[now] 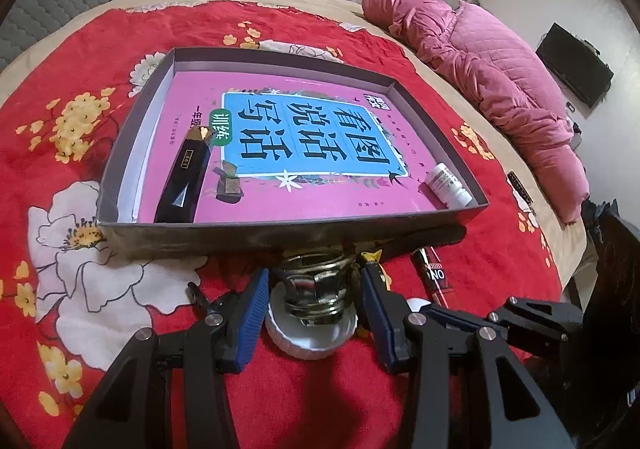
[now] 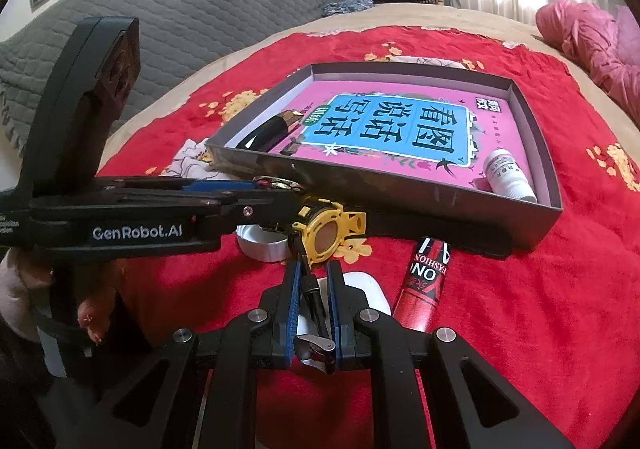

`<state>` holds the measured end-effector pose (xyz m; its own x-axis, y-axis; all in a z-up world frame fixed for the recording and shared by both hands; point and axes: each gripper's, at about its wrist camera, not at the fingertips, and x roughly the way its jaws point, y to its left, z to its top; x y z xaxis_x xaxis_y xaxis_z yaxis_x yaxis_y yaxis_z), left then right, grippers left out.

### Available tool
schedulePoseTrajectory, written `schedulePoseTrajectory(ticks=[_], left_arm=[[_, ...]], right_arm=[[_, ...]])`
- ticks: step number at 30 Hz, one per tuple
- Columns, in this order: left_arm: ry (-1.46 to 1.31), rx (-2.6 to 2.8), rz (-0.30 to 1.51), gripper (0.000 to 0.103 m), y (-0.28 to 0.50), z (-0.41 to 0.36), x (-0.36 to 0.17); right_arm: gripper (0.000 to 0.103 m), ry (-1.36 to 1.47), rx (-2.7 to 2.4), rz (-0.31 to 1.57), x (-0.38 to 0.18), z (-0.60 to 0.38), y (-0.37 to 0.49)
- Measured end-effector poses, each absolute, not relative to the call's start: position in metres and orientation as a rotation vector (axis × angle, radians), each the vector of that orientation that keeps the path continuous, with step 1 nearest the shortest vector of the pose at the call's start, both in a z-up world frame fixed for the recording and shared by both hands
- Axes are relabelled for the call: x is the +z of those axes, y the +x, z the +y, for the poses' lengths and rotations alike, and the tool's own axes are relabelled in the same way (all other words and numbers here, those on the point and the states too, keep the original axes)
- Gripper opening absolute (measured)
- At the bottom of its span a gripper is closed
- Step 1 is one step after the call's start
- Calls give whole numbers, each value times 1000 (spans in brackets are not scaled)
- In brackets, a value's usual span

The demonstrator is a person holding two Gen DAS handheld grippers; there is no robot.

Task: Organize rigid objects
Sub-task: 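Close left tool on silver fitting while right tool grasps yellow-bezel watch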

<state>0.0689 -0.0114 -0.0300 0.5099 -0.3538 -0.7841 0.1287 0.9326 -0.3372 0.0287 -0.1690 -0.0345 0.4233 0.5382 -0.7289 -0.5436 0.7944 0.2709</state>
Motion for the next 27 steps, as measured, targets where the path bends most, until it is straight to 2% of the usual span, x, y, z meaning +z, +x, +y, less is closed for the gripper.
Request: schedulePoseTrajectory(ticks=[27], left_arm=[[-417, -363, 1050, 44, 88, 2, -46]], right_arm=[[13, 12, 668, 906, -35, -173, 32]])
